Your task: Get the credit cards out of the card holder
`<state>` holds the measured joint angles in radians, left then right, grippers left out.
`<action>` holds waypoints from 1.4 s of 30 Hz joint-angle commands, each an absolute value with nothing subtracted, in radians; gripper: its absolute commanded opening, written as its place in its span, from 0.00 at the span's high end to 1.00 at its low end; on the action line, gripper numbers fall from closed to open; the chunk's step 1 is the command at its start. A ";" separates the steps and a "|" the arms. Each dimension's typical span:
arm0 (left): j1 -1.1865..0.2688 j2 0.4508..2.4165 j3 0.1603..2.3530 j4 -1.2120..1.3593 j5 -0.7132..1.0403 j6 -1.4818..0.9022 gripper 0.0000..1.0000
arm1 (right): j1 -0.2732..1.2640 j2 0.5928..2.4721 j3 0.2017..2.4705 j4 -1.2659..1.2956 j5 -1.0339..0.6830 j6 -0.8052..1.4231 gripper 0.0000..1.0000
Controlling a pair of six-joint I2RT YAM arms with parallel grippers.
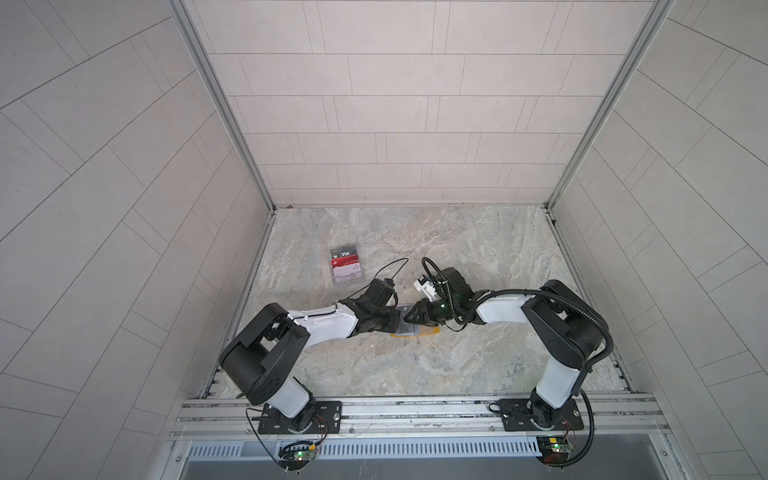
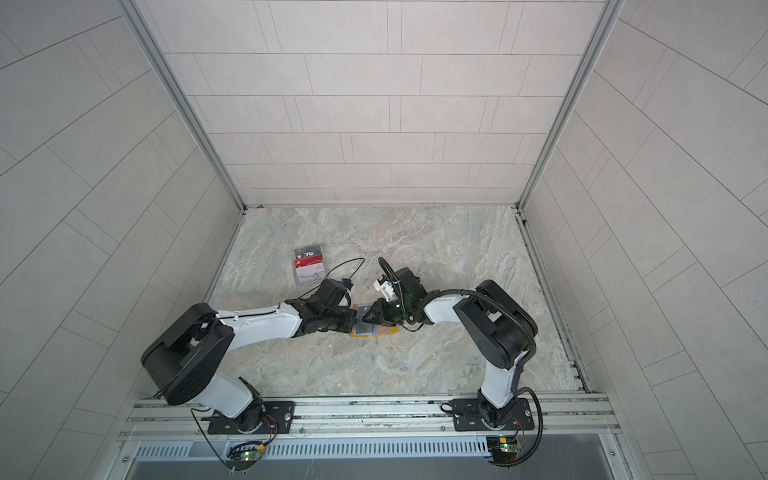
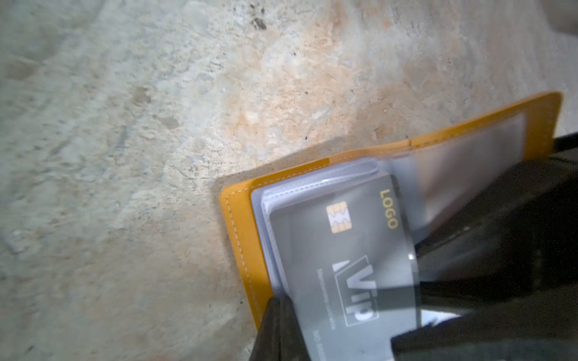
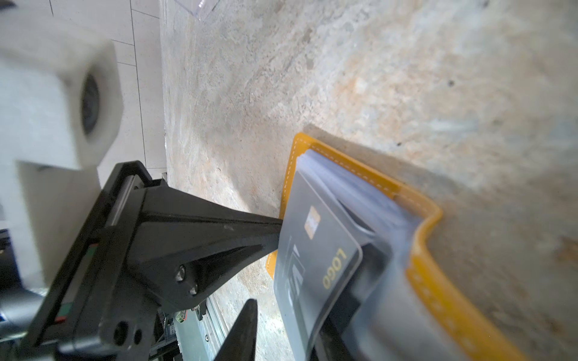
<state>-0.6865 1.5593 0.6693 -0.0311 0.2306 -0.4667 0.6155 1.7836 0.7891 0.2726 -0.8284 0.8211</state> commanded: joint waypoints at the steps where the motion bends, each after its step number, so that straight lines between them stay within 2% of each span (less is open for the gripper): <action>1: -0.697 1.581 0.657 -0.044 0.233 -0.472 0.97 | 0.658 1.797 0.778 0.381 -0.873 0.843 0.69; 15: -0.696 1.576 0.662 -0.061 0.212 -0.476 0.97 | 0.593 1.723 0.685 0.473 -0.910 0.857 0.72; 42: -0.696 1.572 0.667 -0.076 0.199 -0.481 0.97 | 0.511 1.716 0.550 0.756 -0.950 1.015 0.78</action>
